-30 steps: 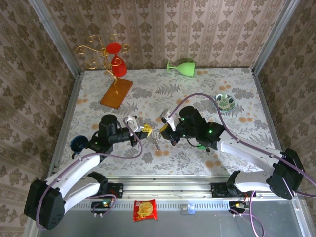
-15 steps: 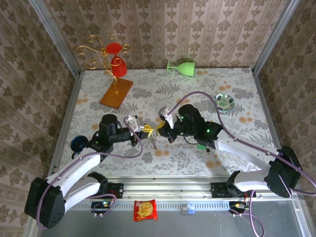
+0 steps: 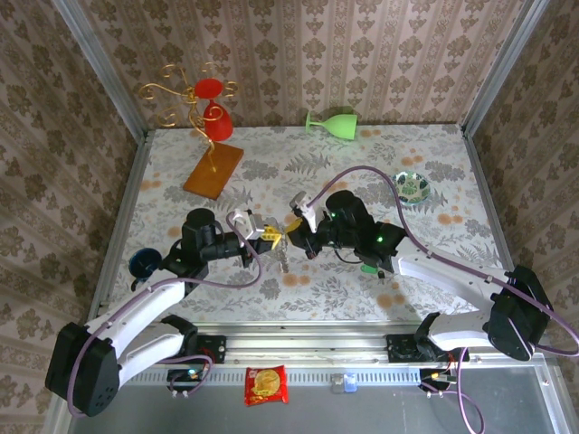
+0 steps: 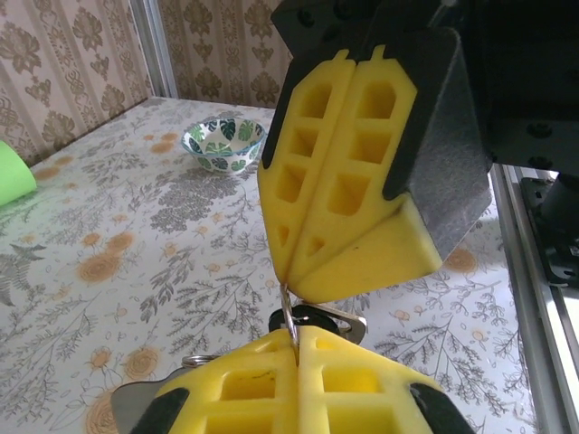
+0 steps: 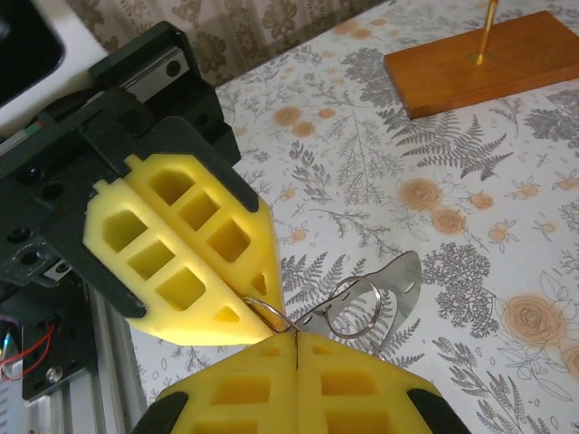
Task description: Put the keys on the keyring
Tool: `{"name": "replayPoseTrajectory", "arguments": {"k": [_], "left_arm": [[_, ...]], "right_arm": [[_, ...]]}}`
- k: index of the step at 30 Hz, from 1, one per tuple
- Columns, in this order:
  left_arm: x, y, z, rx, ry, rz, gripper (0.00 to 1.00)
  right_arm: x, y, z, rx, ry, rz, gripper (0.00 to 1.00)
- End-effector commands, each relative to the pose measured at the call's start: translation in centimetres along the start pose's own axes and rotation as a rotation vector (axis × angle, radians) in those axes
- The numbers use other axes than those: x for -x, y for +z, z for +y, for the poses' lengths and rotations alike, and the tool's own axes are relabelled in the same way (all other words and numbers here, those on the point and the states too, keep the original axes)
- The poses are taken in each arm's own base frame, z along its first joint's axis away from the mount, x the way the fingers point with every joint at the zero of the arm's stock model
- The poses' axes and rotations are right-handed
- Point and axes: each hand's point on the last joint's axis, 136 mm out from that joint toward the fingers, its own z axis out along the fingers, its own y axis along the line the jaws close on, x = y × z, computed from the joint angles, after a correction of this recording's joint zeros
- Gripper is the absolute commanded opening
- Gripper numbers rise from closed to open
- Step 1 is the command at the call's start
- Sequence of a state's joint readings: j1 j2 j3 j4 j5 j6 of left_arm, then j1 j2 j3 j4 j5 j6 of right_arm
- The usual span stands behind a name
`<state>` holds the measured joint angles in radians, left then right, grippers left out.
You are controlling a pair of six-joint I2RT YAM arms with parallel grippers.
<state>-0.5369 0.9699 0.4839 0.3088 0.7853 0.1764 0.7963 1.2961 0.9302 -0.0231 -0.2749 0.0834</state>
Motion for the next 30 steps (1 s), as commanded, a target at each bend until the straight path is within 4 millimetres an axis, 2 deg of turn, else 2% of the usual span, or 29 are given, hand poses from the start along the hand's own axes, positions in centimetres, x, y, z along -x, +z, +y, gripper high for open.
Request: {"name": "replayPoseTrajectory", "arguments": {"k": [1, 11, 18, 23, 30], "left_arm": [[0.9, 0.1, -0.8, -0.035, 0.038, -0.051, 0.00], [0.3, 0.5, 0.2, 0.080, 0.155, -0.046, 0.00], [0.8, 0.7, 0.5, 0.118, 0.200, -0.071, 0.00], [1.1, 0.6, 0.5, 0.126, 0.218, -0.095, 0.00], [1.1, 0.6, 1.0, 0.170, 0.244, -0.087, 0.00]], "right_arm": [[2.3, -0.1, -1.9, -0.102, 0.069, -0.094, 0.00], [1.3, 0.8, -3.3, -0.104, 0.318, -0.124, 0.00], [0.5, 1.8, -3.0, -0.053, 0.377, -0.087, 0.00], [0.3, 1.8, -3.2, -0.005, 0.440, -0.094, 0.00], [0.5, 1.8, -2.1, 0.070, 0.427, -0.082, 0.00]]}}
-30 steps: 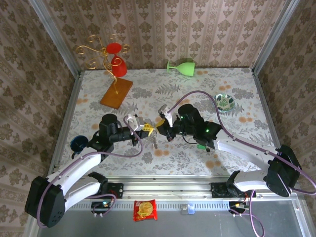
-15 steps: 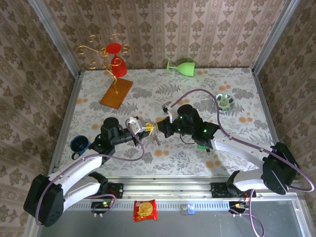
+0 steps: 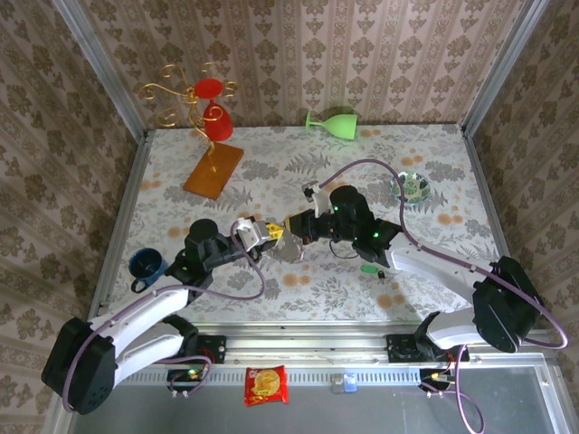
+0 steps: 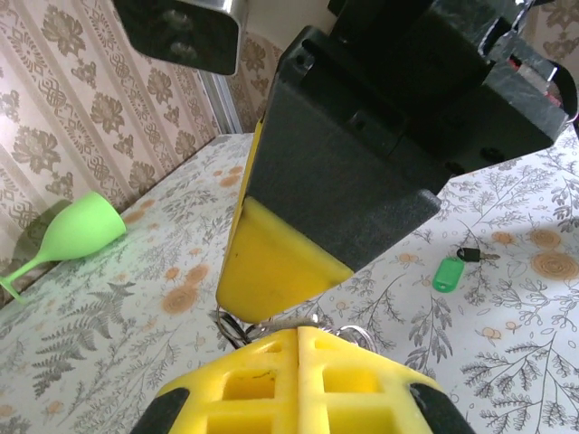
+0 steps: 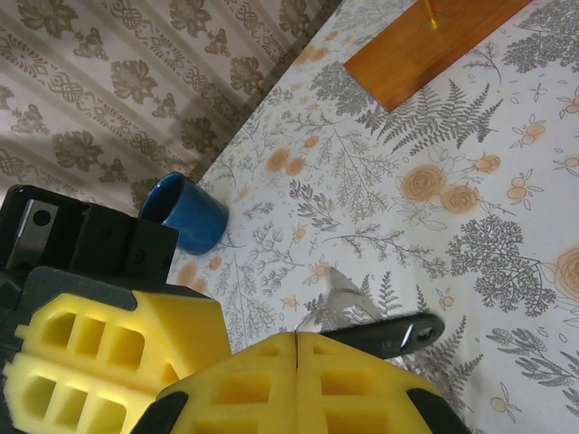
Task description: Put the keys on the keyring
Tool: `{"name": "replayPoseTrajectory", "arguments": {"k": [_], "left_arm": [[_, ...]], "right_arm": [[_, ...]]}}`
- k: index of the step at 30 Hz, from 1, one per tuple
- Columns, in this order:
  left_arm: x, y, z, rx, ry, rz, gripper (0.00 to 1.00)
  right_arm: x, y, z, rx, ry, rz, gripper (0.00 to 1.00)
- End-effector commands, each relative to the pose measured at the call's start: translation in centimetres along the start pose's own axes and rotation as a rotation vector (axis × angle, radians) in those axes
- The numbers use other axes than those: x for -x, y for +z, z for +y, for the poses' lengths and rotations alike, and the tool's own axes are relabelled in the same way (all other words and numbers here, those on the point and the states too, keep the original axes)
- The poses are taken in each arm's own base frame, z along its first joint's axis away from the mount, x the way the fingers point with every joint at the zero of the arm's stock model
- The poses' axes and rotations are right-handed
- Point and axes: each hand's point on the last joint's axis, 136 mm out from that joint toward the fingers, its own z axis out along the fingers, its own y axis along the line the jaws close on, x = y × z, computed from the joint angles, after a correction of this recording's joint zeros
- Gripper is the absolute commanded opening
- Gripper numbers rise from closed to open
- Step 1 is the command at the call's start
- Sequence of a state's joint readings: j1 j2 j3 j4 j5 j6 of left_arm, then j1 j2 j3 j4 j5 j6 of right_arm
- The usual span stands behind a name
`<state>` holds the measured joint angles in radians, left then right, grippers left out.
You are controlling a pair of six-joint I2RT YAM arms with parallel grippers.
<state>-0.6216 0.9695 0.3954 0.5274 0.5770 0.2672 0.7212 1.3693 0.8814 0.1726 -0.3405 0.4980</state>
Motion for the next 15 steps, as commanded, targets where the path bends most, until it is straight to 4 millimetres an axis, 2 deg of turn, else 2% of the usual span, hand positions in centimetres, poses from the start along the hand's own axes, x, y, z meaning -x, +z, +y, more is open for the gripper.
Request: {"name": "replayPoseTrajectory", "arguments": {"k": [1, 6, 9, 13, 15], "left_arm": [[0.9, 0.0, 0.4, 0.033, 0.059, -0.032, 0.00], [0.5, -0.1, 1.3, 0.088, 0.049, -0.018, 0.00], [0.1, -0.6, 2.5, 0.172, 0.014, -0.006, 0.00], [-0.4, -1.2, 3.4, 0.231, -0.034, 0.032, 0.16], [-0.8, -1.5, 3.9, 0.259, -0.062, 0.058, 0.27]], "right_arm": [[-0.3, 0.2, 0.7, 0.053, 0.004, 0.008, 0.00], [-0.3, -0.1, -0.1, 0.008, -0.003, 0.005, 0.00], [-0.2, -1.0, -2.0, -0.092, -0.008, 0.000, 0.00], [0.5, -4.5, -6.1, -0.305, -0.011, 0.003, 0.00], [-0.6, -6.3, -7.7, -0.412, -0.016, 0.083, 0.00]]}}
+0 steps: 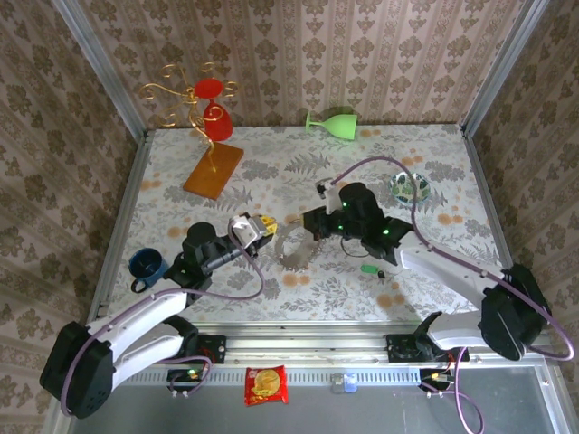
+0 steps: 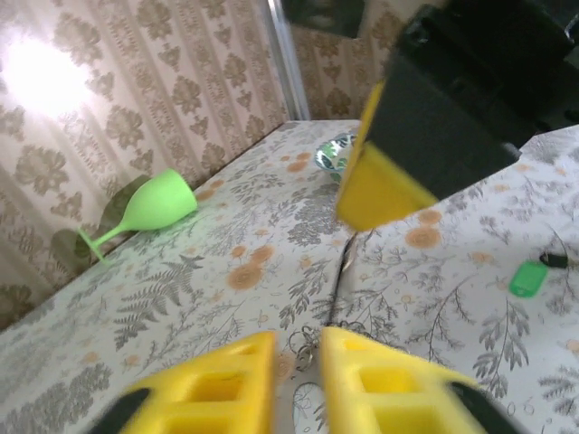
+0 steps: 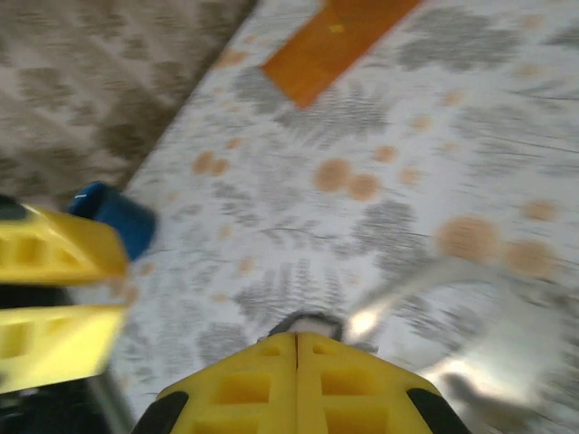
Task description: Put the keys on the keyring
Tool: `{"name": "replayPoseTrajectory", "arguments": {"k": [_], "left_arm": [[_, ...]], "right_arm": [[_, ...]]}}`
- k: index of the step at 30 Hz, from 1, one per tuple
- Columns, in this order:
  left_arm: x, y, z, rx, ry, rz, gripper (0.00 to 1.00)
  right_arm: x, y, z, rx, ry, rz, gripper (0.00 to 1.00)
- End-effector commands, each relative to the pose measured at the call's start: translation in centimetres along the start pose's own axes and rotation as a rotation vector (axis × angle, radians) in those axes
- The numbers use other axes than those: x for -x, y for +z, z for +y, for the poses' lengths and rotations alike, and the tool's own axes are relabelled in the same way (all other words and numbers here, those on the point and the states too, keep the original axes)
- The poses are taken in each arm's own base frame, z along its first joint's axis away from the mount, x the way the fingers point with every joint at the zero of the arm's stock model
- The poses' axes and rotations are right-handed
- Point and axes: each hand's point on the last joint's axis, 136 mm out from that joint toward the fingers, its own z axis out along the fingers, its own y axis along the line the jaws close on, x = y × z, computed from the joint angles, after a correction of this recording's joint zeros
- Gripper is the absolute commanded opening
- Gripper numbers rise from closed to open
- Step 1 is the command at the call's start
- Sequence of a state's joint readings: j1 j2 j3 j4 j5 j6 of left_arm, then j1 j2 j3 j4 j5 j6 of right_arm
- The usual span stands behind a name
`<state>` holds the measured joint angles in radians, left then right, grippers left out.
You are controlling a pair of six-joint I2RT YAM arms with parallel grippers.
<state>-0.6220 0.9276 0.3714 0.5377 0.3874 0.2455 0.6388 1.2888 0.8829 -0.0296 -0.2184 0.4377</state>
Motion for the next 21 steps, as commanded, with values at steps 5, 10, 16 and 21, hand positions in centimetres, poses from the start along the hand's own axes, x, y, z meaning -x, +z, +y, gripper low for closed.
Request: {"name": "replayPoseTrajectory", "arguments": {"k": [5, 10, 16, 21], "left_arm": [[-1.4, 0.0, 2.0, 0.114, -0.157, 0.088, 0.39], [-3.5, 1.1, 4.0, 0.218, -0.289, 0.168, 0.47], [-4.5, 2.8, 4.9, 0.252, -0.419, 0.229, 0.46], [-5.0, 3.3, 5.1, 0.260, -0.424, 0.258, 0.46]], "right_arm": [[-8.0, -5.3, -6.3, -0.378, -0.018, 0.428, 0.00], [-14.8, -5.7, -7.5, -0.450, 0.029, 0.654, 0.00], [-16.1, -1.9, -7.7, -0.413, 0.091, 0.682, 0.00], [-17.1, 0.2, -8.6, -0.419, 0.109, 0.727, 0.00]]}}
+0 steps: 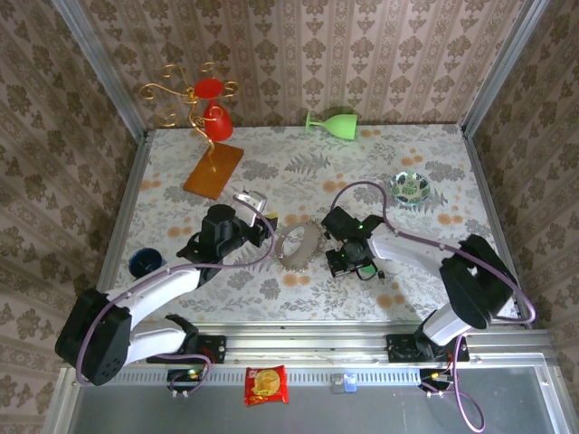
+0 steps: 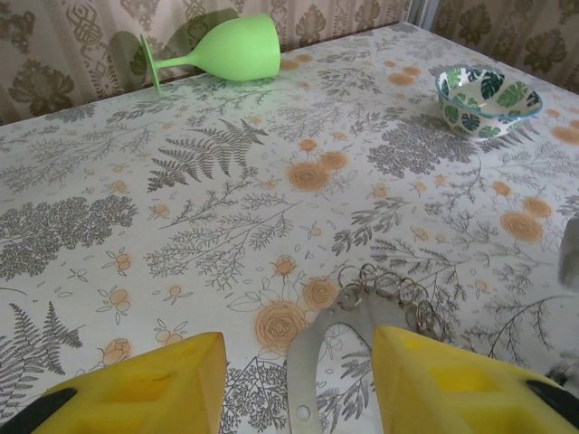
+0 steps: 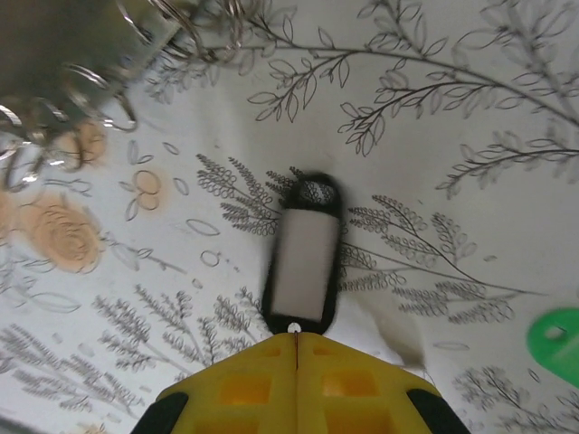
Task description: Put the keys on the keyring
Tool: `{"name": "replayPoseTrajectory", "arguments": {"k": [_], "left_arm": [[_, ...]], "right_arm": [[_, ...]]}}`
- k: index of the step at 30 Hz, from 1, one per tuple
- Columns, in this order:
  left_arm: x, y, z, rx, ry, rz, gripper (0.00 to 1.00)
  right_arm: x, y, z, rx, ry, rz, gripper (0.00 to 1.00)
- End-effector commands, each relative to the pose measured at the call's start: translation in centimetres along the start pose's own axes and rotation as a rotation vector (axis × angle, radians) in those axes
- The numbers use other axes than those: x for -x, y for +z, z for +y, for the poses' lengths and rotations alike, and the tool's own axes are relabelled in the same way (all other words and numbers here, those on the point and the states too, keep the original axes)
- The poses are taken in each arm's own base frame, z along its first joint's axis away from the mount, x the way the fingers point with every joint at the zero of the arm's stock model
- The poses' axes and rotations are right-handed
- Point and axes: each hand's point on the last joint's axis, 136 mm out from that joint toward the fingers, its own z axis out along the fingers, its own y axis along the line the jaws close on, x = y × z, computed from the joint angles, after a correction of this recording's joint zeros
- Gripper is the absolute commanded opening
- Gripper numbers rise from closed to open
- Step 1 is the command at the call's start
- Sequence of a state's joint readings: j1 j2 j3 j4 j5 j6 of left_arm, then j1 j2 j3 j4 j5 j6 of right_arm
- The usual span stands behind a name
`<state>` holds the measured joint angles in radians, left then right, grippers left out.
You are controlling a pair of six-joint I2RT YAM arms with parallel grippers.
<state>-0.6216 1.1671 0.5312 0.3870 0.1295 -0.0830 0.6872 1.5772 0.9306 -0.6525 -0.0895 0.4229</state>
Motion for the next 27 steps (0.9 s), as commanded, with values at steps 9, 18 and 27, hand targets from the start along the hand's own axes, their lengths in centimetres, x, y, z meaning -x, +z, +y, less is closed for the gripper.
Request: {"name": "replayPoseTrajectory", "arguments": {"k": [9, 18, 27], "left_arm": [[0.3, 0.5, 0.8, 0.051, -0.014, 0.008, 0.47], [0.4, 0.7, 1.3, 0.062, 0.003, -0.007, 0.48], [0.1, -0.2, 1.5, 0.080, 0.002, -0.005, 0.48]], "right_arm": [[3.7, 1.0, 1.6, 0.115, 0.037, -0.028, 0.28], [11.7, -2.9, 0.1, 0.098, -0.036, -0.170, 0.36], [18.3, -0.5, 0.2, 0.039, -0.025, -0.164, 0.34]]}}
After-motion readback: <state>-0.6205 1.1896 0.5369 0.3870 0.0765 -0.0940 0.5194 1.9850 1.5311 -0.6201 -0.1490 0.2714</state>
